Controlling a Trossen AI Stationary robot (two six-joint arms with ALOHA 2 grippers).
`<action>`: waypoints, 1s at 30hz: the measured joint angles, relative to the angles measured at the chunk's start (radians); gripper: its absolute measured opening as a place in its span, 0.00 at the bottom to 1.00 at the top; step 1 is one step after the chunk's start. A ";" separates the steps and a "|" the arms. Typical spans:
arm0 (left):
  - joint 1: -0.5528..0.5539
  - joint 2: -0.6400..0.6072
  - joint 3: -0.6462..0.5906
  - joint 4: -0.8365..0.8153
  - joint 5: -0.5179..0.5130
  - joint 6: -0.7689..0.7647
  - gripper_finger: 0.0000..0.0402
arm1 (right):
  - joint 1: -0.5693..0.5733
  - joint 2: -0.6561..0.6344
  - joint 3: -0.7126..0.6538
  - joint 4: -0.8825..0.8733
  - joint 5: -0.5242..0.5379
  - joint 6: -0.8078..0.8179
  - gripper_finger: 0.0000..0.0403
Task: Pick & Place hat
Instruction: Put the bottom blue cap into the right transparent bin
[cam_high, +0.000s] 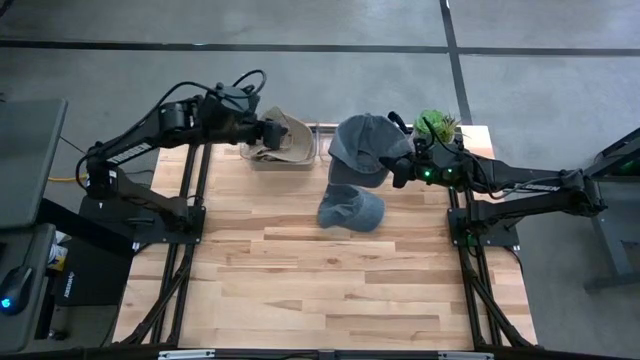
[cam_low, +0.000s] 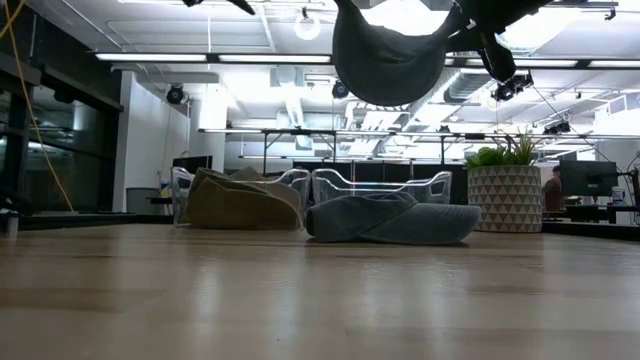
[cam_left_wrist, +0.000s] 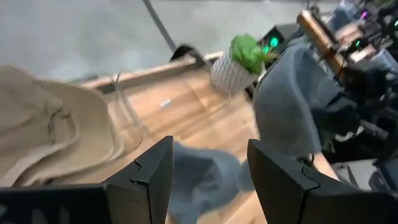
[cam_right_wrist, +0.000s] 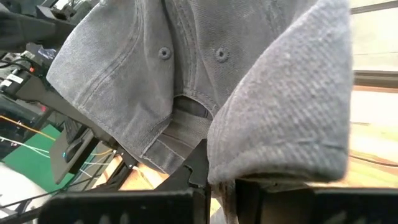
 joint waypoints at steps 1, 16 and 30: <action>0.008 -0.005 0.000 -0.012 0.007 0.000 0.46 | 0.000 0.000 0.000 0.000 0.000 0.000 0.08; 0.009 -0.037 -0.001 -0.052 0.017 -0.026 0.46 | 0.007 0.048 0.002 0.011 0.155 0.147 0.08; 0.009 -0.035 -0.001 -0.060 0.022 -0.025 0.46 | 0.108 0.251 0.002 0.270 0.541 0.427 0.08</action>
